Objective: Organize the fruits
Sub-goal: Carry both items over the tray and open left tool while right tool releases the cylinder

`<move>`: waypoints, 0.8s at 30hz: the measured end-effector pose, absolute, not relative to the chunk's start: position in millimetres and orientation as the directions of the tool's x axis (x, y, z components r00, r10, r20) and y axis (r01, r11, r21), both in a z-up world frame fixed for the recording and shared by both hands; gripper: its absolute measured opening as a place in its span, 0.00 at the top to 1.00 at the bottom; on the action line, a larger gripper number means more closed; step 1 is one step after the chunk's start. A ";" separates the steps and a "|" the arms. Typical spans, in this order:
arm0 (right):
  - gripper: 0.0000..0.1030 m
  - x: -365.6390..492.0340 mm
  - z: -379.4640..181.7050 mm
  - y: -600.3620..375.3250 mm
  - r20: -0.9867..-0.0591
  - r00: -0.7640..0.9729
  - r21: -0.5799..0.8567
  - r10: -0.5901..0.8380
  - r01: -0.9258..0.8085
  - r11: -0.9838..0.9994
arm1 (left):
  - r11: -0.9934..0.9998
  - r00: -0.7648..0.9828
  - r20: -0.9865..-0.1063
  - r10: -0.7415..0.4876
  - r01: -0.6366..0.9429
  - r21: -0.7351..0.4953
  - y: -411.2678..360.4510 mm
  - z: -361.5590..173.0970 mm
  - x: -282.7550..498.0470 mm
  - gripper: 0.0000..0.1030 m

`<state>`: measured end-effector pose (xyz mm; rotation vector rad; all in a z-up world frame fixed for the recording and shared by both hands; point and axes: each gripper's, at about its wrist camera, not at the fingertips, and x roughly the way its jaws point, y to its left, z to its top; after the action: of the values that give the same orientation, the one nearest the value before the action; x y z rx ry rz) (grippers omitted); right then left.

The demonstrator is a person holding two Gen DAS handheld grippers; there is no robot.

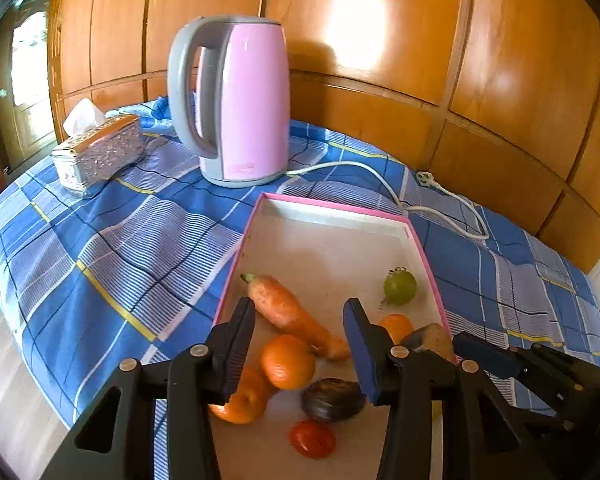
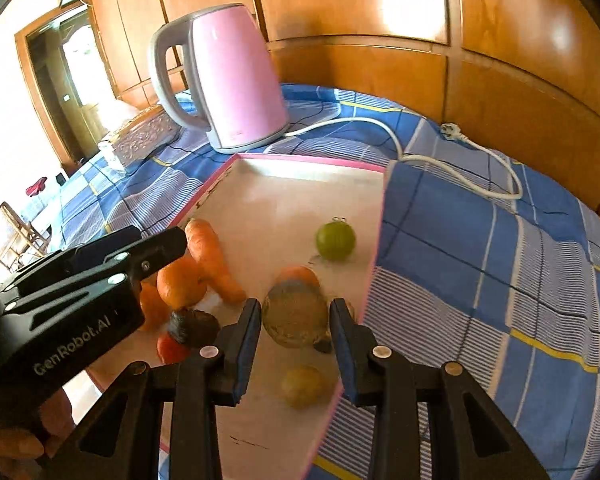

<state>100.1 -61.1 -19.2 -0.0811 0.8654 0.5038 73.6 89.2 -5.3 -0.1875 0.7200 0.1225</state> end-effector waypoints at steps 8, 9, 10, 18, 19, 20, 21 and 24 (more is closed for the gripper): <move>0.58 91.2 -17.2 -62.2 -0.738 0.556 0.134 0.382 -0.434 0.891 | 0.975 0.751 -0.658 0.053 -0.180 -0.127 86.3 -0.9 62.8 0.48; 0.56 89.8 -16.9 -63.8 -0.737 0.558 0.137 0.380 -0.428 0.893 | 0.976 0.753 -0.656 0.053 -0.178 -0.126 85.2 -0.1 60.9 0.48; 0.56 88.7 -16.7 -65.6 -0.736 0.561 0.140 0.379 -0.421 0.896 | 0.976 0.753 -0.656 0.052 -0.177 -0.126 84.0 0.4 59.2 0.47; 0.44 72.4 -10.6 -81.4 -0.711 0.619 0.127 0.335 -0.355 0.926 | 0.979 0.758 -0.649 0.062 -0.172 -0.108 74.4 2.6 45.1 0.43; 0.44 69.3 -9.5 -83.4 -0.705 0.629 0.122 0.326 -0.346 0.930 | 0.980 0.758 -0.649 0.062 -0.168 -0.104 72.7 2.8 43.1 0.41; 0.43 67.2 -8.7 -84.9 -0.702 0.636 0.117 0.321 -0.342 0.932 | 0.981 0.759 -0.649 0.062 -0.165 -0.100 71.5 3.2 42.0 0.38; 0.43 65.0 -8.1 -86.4 -0.699 0.642 0.112 0.315 -0.337 0.935 | 0.982 0.760 -0.646 0.064 -0.163 -0.095 69.6 3.8 40.4 0.38; 0.43 58.6 -7.5 -91.3 -0.693 0.659 0.104 0.293 -0.310 0.945 | 0.983 0.765 -0.640 0.073 -0.163 -0.083 65.9 4.8 34.0 0.36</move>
<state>58.6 -91.3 -7.5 -0.0235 0.7801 0.3410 34.0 65.9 4.8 -0.1372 0.6884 0.1286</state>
